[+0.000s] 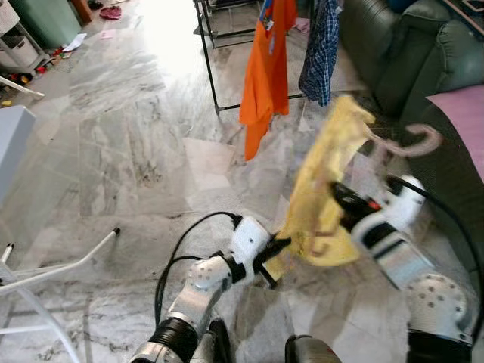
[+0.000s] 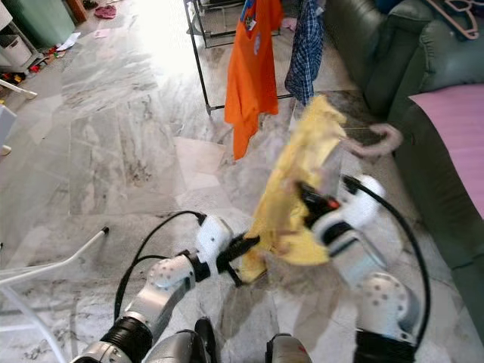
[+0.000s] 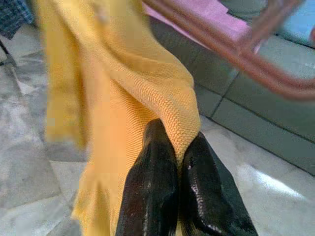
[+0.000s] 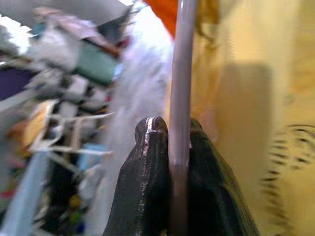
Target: Hang hanger
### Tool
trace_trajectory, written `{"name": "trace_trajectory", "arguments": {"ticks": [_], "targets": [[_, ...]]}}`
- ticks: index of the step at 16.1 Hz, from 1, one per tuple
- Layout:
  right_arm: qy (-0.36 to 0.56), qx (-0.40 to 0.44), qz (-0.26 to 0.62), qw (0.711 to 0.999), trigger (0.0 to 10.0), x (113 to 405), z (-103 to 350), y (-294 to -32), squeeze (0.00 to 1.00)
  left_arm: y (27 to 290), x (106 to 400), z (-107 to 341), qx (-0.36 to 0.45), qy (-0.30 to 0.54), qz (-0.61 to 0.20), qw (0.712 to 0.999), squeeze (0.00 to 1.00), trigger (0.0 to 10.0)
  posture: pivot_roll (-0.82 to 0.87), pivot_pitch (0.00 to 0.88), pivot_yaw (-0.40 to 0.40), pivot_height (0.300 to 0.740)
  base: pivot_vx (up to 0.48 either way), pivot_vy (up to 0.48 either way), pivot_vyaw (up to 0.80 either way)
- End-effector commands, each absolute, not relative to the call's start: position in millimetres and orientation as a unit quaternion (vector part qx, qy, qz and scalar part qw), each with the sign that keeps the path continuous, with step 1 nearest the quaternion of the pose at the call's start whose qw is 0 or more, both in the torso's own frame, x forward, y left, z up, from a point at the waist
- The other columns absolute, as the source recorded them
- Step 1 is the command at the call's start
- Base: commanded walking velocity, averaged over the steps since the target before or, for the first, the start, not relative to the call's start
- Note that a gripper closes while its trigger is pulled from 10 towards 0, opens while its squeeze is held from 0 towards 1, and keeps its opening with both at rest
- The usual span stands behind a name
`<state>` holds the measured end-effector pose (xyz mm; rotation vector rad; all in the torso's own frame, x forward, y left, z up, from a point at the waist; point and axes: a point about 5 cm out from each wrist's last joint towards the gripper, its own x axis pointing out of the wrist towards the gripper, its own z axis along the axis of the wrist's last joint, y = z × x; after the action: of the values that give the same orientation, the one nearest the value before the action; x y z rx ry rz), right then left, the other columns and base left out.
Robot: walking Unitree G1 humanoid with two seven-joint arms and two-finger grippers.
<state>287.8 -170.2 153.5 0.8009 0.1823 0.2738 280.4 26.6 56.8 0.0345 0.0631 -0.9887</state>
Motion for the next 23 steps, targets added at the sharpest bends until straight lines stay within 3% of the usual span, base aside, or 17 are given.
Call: {"name": "trace_trajectory", "arguments": {"ticks": [1,5,9,11,13,15,17,20,23], "targets": [[0.037,0.378,0.168,0.910,10.0,286.6,181.3,-162.1,0.00,28.6,273.8,46.5,0.025,0.046,-0.481,0.875,0.00,10.0,-0.24,0.200,0.096,0.740,0.000,0.000,0.00],[-0.017,0.377,0.130,0.917,10.0,294.2,193.0,-172.5,0.00,23.1,273.1,47.5,0.017,0.044,-0.487,0.872,0.00,10.0,-0.25,0.195,0.092,0.740,0.000,0.000,0.00],[-0.049,0.233,0.074,0.968,10.0,302.3,197.4,-184.9,0.00,21.5,278.4,56.9,0.004,0.023,-0.482,0.876,0.00,10.0,-0.25,0.197,0.098,0.740,0.000,0.000,0.00],[-0.049,0.225,0.072,0.971,10.0,302.8,197.6,-185.5,0.00,27.1,280.2,56.1,0.007,0.022,-0.475,0.879,0.00,10.0,-0.25,0.198,0.097,0.740,0.000,0.000,0.00],[-0.051,0.236,0.058,0.969,10.0,303.2,196.2,-189.7,0.00,32.6,278.8,52.6,0.012,0.027,-0.475,0.880,0.00,10.0,-0.26,0.202,0.095,0.740,0.000,0.000,0.00],[-0.015,0.277,0.135,0.951,10.0,296.1,188.4,-171.3,0.00,38.3,279.6,53.0,0.023,0.016,-0.459,0.888,0.00,10.0,-0.26,0.205,0.095,0.740,0.000,0.000,0.00],[0.027,0.257,0.160,0.953,10.0,288.7,173.2,-160.9,0.00,41.3,286.6,59.8,0.031,-0.004,-0.434,0.900,0.00,10.0,-0.25,0.206,0.092,0.740,0.000,0.000,0.00],[0.047,0.348,0.090,0.932,10.0,283.7,149.3,-177.9,0.00,42.2,292.8,69.6,0.027,-0.027,-0.422,0.906,0.00,10.0,-0.25,0.206,0.088,0.740,0.000,0.000,0.00],[0.065,0.358,0.177,0.915,10.0,266.4,144.9,-170.9,0.00,44.2,294.1,69.7,0.036,-0.031,-0.412,0.910,0.00,10.0,-0.25,0.207,0.092,0.740,0.000,0.000,0.00]]}}
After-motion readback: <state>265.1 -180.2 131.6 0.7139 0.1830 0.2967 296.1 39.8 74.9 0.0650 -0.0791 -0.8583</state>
